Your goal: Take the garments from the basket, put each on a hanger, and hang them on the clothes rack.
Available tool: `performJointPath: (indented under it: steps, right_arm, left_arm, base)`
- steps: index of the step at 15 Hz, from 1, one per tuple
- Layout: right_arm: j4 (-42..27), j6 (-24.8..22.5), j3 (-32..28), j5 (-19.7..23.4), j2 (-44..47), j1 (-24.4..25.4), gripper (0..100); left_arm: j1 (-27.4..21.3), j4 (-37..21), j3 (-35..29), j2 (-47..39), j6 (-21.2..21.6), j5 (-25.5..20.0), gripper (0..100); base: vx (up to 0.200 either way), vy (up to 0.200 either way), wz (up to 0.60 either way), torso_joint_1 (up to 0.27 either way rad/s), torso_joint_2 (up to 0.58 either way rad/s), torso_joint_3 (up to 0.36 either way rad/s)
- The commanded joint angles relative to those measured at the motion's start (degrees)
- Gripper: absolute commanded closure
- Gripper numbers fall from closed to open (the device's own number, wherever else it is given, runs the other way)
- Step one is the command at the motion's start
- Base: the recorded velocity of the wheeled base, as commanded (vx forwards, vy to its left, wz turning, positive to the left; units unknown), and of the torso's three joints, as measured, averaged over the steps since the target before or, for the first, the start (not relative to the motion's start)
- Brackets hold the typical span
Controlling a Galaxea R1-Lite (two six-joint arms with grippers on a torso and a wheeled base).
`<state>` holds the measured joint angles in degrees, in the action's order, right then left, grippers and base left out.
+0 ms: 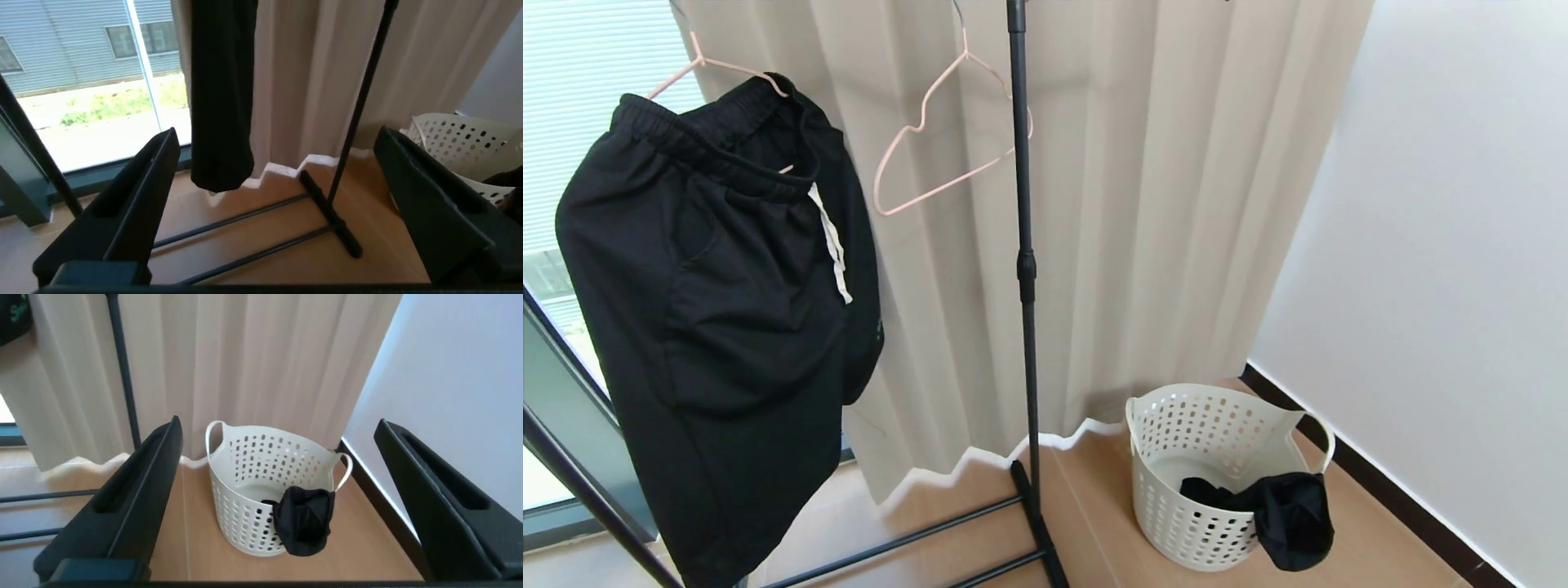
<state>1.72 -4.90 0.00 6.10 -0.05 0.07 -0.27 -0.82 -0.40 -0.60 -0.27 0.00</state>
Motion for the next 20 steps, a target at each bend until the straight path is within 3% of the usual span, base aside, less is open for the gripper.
performJointPath:
  steps: [1, 15, 20]
  right_arm:
    - [0.04, -0.02, 0.0, 0.06, 0.14, 0.01, 0]
    - [-0.05, -0.02, 0.0, 0.06, 0.05, 0.01, 0]
    - [-0.05, -0.02, 0.0, 0.06, 0.05, 0.01, 0]
  left_arm:
    - [0.0, 0.03, -0.04, -0.11, 0.0, 0.0, 0]
    - [0.0, -0.06, -0.04, -0.11, -0.17, 0.09, 0]
    - [0.0, -0.06, -0.04, -0.11, -0.17, 0.18, 0]
  base:
    - [0.0, 0.0, 0.0, 0.0, 0.0, 0.0]
    - [0.0, -0.2, 0.0, 0.003, 0.0, 0.002]
    - [0.0, 0.0, 0.0, -0.02, 0.09, 0.076]
